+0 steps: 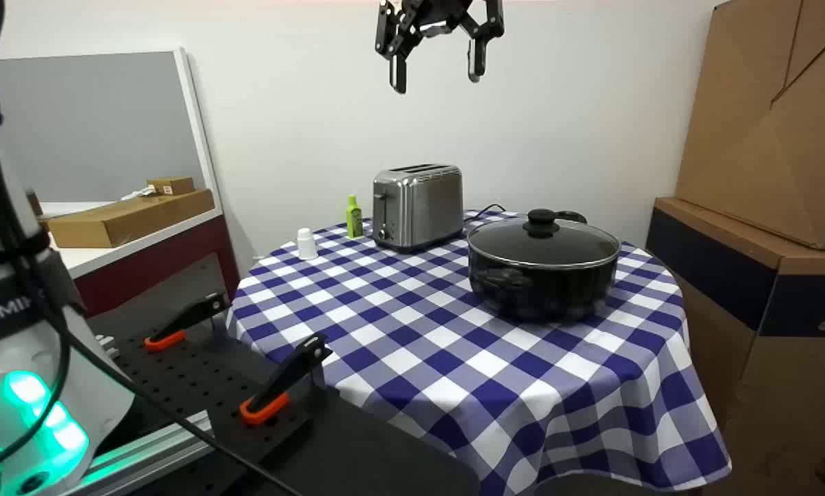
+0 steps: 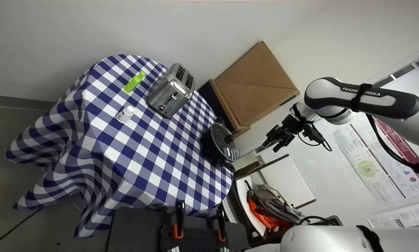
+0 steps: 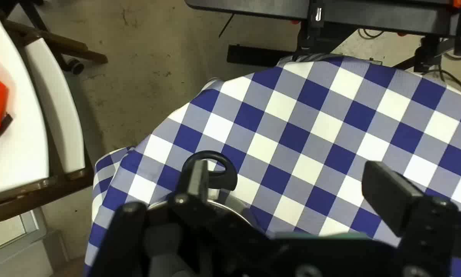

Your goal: Remove the glass lid from the black pot.

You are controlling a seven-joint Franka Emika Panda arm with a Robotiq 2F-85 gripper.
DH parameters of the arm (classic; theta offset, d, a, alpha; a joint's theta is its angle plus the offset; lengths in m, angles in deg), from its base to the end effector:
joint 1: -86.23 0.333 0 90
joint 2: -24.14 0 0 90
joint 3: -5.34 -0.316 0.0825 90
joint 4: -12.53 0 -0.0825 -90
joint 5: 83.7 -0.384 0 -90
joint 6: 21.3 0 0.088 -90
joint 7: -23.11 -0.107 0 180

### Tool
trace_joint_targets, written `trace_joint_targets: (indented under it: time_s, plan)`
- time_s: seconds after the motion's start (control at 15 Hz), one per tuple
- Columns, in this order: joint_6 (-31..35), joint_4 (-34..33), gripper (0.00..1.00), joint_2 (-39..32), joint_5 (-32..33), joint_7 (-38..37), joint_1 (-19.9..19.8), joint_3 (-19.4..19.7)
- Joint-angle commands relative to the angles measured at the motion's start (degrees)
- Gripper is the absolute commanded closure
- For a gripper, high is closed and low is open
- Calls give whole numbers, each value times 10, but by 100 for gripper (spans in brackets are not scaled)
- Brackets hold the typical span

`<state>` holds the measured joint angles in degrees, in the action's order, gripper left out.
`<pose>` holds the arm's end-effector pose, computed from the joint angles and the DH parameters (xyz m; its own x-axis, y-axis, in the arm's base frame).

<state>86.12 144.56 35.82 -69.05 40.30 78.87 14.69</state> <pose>0.4283 -0.1497 0.4126 0.9557 0.0999 -0.2767 0.1346 -0.9849 0.1091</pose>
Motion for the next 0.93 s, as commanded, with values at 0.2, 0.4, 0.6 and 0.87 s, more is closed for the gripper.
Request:
trace_joint_targets:
  time_s: [0.2,0.4,0.6,0.87]
  plan:
    - [15,-10,0,-10,6,-2,-1,0]
    - [43,-34,0,-38,7,-5,-3,2]
    - [78,-72,0,-79,4,1,-9,7]
    - [126,-133,0,-145,-6,-2,-23,16]
